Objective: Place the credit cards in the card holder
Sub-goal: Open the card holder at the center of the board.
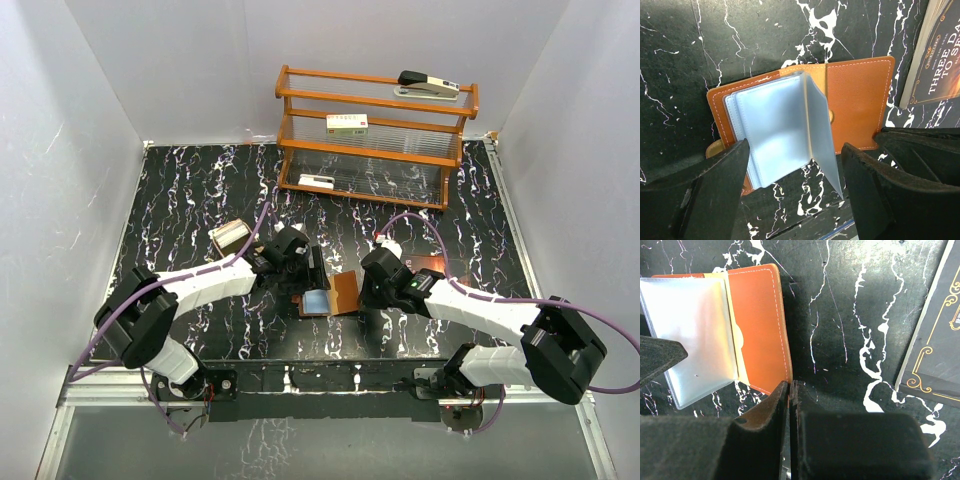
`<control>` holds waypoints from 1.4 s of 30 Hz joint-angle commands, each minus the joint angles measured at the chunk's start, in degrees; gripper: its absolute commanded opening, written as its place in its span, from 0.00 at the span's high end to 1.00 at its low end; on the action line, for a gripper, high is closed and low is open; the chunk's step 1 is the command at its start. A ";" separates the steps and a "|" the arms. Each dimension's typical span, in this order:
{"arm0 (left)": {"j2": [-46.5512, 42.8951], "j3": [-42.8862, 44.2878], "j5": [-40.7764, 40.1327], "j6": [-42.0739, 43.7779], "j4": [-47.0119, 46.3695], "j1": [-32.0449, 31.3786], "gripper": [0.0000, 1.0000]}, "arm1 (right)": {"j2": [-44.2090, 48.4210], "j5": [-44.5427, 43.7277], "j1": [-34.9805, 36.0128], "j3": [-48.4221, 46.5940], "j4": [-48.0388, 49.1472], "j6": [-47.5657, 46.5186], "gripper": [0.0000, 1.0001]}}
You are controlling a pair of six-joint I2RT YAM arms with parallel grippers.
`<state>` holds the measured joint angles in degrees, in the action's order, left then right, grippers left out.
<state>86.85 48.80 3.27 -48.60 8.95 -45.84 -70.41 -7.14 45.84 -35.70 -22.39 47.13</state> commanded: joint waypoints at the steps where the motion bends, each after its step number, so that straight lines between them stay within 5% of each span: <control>1: 0.33 -0.49 0.60 0.61 -0.86 0.34 0.27 | 1.41 -0.33 -0.13 0.34 2.15 0.61 0.97; 42: 2.19 -1.74 15.68 -5.99 -15.90 0.41 0.28 | 1.77 1.76 -0.15 1.17 4.30 1.06 0.91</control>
<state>90.67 47.62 14.48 -52.07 -2.90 -45.58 -70.32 -5.56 45.84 -34.59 -20.99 48.14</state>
